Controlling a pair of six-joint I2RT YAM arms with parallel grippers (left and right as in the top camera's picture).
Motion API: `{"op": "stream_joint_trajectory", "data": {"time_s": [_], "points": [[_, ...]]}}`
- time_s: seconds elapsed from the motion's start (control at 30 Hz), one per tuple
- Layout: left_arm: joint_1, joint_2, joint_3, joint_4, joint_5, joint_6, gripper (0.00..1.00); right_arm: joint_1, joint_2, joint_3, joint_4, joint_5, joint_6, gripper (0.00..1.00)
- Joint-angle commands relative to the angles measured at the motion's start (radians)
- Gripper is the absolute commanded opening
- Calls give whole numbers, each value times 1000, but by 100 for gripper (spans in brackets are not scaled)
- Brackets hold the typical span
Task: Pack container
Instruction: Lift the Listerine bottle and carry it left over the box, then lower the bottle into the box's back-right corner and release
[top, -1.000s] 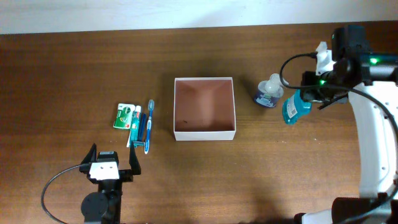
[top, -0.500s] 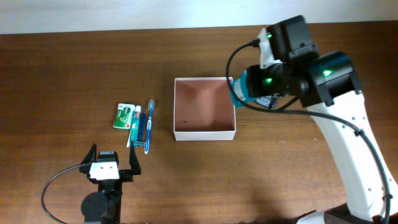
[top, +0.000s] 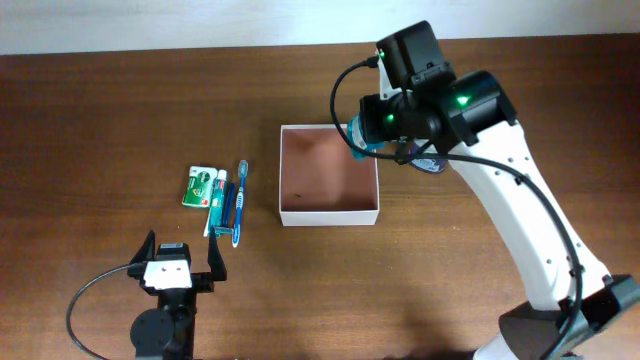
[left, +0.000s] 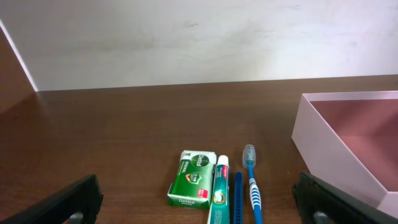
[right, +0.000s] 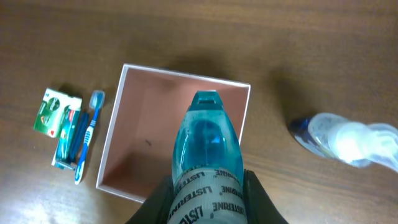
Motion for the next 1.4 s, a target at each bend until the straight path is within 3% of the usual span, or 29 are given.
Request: {"op": "stream_joint_trajectory", "data": {"time_s": [0.0, 0.63, 1.2, 1.37], "points": [[-3, -5, -8, 0, 11, 16, 99, 9, 36, 33, 27, 17, 11, 20], [-3, -5, -8, 0, 11, 16, 99, 10, 253, 32, 93, 124, 47, 20], [-3, -5, -8, 0, 11, 16, 99, 10, 286, 31, 94, 144, 39, 20], [-3, -5, -8, 0, 11, 16, 99, 10, 312, 31, 89, 143, 39, 26]]}}
